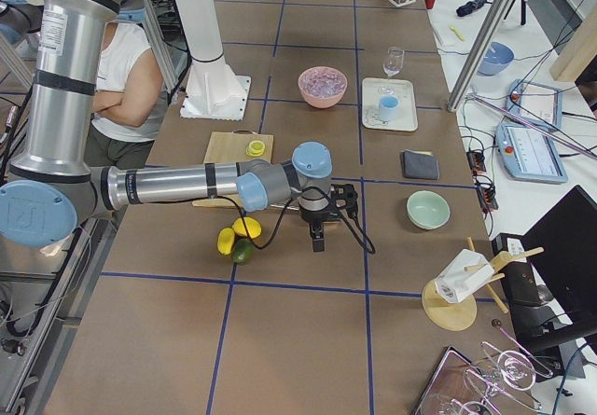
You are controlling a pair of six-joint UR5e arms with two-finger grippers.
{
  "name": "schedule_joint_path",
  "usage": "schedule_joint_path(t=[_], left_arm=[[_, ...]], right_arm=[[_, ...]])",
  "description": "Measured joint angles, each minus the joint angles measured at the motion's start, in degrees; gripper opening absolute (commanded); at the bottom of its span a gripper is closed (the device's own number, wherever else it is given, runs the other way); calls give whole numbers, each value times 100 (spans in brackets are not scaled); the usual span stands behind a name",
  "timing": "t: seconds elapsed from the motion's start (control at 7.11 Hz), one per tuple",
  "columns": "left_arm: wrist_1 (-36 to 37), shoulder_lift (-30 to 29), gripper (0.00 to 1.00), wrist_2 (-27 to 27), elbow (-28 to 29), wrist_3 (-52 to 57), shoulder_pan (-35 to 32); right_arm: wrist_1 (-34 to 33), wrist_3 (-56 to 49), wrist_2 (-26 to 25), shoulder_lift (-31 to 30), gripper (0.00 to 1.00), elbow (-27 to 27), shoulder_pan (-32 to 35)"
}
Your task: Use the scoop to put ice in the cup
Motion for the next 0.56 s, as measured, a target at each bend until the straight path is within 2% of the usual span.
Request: schedule_joint_path(t=[0.28,0.56], left_arm=[[64,427,100,-594,299,39,-514],[84,977,100,-743,363,44,-615]], right_arm=[[26,-643,556,21,100,-504,625],[43,-734,735,128,100,-757,790]])
